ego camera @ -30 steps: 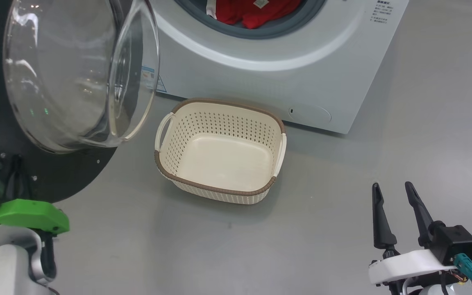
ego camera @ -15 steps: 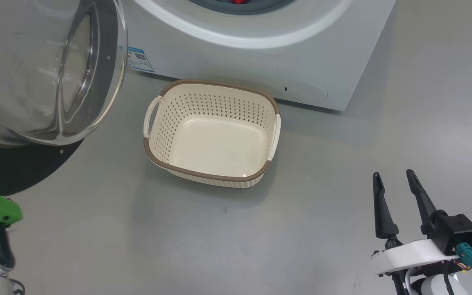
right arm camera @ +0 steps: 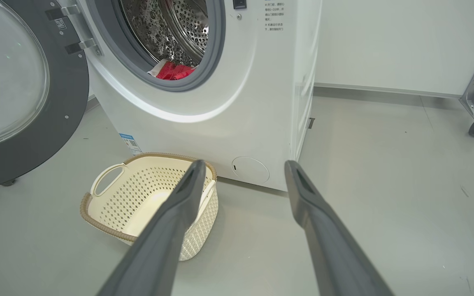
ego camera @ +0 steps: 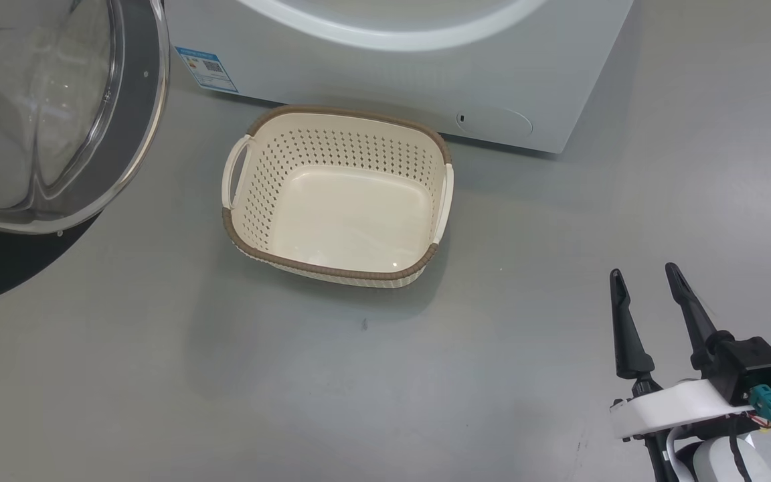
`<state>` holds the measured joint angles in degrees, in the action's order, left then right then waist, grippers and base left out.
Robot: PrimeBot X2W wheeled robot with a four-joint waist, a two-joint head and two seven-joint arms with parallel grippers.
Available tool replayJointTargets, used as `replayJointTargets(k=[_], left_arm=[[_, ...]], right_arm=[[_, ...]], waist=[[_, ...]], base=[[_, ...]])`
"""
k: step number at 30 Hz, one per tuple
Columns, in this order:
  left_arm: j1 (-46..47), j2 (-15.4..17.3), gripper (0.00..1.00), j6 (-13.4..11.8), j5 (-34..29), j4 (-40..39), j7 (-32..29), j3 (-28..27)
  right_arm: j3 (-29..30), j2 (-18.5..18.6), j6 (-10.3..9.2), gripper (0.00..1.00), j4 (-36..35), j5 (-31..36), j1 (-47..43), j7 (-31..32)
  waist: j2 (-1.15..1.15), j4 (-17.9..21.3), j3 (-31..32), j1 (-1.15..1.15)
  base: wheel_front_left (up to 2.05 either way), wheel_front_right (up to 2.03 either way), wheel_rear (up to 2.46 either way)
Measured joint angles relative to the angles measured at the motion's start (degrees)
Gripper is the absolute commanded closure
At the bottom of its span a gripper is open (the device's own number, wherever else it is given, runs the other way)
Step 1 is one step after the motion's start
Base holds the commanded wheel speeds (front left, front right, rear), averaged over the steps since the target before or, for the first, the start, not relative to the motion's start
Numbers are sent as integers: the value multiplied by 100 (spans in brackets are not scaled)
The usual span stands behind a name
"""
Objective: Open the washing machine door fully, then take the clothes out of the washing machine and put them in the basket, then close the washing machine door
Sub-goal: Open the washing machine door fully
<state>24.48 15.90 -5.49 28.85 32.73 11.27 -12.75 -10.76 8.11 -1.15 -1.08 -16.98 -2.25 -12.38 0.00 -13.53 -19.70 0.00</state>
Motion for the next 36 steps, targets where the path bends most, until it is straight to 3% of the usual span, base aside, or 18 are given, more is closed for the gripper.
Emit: replayJointTargets(k=[16,36], left_arm=[[59,18,100,126,-23,374,142,135],[-369,-334,100,459,-487,253,293,726]], right_arm=[[-9,-21,0,0,130,-1,66,1],[-1,-294,8,0,494,-166,93,-112]], waist=[[0,-4,89,0],[0,152,791,0]], base=[[0,0,0],[0,0,0]])
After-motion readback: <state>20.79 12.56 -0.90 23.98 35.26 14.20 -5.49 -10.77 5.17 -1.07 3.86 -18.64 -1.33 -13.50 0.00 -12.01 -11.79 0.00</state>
